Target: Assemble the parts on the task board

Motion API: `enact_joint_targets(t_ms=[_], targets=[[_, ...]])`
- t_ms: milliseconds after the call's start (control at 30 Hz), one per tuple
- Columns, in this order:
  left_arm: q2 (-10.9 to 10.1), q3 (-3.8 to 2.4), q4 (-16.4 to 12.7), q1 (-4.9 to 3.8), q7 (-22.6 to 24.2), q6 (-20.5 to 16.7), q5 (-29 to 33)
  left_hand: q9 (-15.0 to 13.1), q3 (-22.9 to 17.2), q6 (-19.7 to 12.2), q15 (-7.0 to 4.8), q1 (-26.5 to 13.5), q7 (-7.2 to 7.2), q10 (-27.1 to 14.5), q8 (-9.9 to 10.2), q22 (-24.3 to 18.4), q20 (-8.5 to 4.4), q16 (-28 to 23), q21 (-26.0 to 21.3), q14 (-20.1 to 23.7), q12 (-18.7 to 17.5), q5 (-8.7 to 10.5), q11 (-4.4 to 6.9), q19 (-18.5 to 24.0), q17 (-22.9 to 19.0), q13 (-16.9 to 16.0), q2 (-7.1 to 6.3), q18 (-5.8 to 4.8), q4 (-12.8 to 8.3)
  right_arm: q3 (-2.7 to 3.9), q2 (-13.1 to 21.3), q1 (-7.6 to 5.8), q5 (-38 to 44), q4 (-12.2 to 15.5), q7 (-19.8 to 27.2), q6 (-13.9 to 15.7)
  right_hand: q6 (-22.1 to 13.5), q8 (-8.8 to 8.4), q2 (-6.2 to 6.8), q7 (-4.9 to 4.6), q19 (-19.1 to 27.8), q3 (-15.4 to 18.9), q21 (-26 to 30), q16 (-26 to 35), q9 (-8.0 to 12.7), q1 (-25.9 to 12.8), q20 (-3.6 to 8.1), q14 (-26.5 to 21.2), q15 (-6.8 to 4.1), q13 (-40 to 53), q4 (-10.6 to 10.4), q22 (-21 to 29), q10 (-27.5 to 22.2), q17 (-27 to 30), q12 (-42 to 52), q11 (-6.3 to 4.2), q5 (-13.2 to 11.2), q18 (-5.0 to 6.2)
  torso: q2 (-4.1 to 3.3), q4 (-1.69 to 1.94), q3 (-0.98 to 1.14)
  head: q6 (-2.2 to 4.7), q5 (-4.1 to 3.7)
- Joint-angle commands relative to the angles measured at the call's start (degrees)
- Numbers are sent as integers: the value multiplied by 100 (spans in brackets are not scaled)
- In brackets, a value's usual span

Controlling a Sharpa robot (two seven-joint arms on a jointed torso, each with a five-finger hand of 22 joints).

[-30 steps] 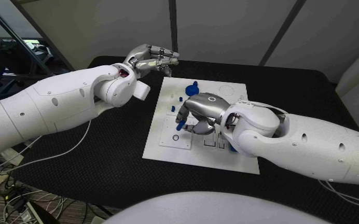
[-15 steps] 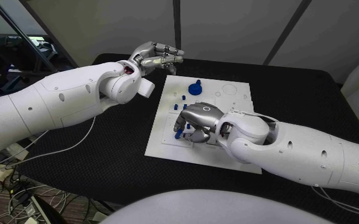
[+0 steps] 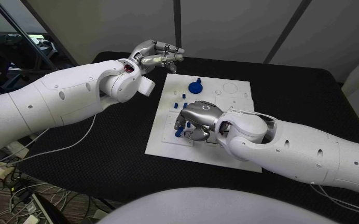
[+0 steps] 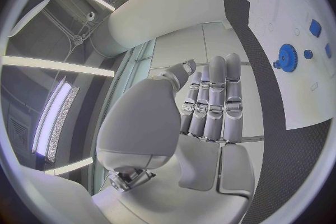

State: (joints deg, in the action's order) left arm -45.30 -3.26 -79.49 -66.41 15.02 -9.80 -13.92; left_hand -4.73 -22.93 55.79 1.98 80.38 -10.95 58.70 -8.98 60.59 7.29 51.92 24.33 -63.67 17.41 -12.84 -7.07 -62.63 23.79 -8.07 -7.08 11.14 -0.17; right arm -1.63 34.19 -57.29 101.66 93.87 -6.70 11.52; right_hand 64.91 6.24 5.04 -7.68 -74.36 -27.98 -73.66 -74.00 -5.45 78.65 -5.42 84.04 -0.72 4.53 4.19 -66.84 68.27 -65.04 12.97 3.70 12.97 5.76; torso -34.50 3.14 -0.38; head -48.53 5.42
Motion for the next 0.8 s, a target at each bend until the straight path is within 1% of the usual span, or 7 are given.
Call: enact_joint_targets(t_ms=[33,100,333,533,633,800], targets=[[-12,-2,-6,-5,67,64,13,9,15,-5,25,-45,-25,-37,-22,-9,32,-26,-14,-9,31,-18,2,19,-6,1,1,-73,17,-11,6,13,180,-21,-69,-70,31,37,-35,-27,-26,-15,-30,-34,-5,8,18,194,-17,5,11,-1,22,-8,-30,6,38,-34,-3,6,1,-3,10],[-19,-2,-4,-5,66,61,13,9,15,-5,25,-45,-25,-37,-22,-9,32,-26,-14,-9,31,-18,2,19,-6,1,1,-73,17,-11,15,15,208,-20,-86,-48,31,37,-35,-27,-26,-15,-30,-34,-5,8,18,194,-17,5,11,-1,22,-8,-30,6,38,-34,4,-2,1,-13,17],[-26,-2,-9,-5,67,66,13,9,15,-5,25,-45,-25,-37,-22,-9,32,-26,-14,-9,31,-18,2,19,-6,1,1,-73,17,-11,37,23,263,-2,-118,-6,31,37,-35,-27,-26,-15,-30,-34,-5,8,18,194,-17,5,11,-1,22,-8,-30,6,38,-34,2,0,1,-12,14],[-30,-2,-15,-5,67,65,13,9,15,-5,25,-45,-25,-37,-22,-9,32,-26,-14,-9,31,-18,2,19,-6,1,1,-73,17,-11,25,24,275,3,-109,-114,32,37,-41,-29,-32,-18,-39,-43,-5,10,18,196,-16,6,13,-13,24,-21,-34,7,41,-36,1,5,1,-12,5],[-31,-2,-16,-5,66,64,13,9,15,-5,25,-45,-25,-37,-22,-9,32,-26,-14,-9,31,-18,2,19,-6,1,1,-73,17,-11,-6,24,277,-6,-103,-177,31,35,-33,-31,-29,-11,-38,-41,-5,2,16,195,-13,6,13,-10,26,-14,-42,10,34,-36,2,-2,-1,-13,6],[-30,-2,-20,-6,62,61,13,9,15,-5,25,-45,-25,-37,-22,-9,32,-26,-14,-9,31,-18,2,19,-6,1,1,-73,17,-12,-76,23,274,-44,-106,-260,-66,-26,8,-66,25,28,0,-39,17,-90,-8,184,23,-29,-23,43,-92,8,-170,55,11,-25,1,-1,-6,-14,-4]])
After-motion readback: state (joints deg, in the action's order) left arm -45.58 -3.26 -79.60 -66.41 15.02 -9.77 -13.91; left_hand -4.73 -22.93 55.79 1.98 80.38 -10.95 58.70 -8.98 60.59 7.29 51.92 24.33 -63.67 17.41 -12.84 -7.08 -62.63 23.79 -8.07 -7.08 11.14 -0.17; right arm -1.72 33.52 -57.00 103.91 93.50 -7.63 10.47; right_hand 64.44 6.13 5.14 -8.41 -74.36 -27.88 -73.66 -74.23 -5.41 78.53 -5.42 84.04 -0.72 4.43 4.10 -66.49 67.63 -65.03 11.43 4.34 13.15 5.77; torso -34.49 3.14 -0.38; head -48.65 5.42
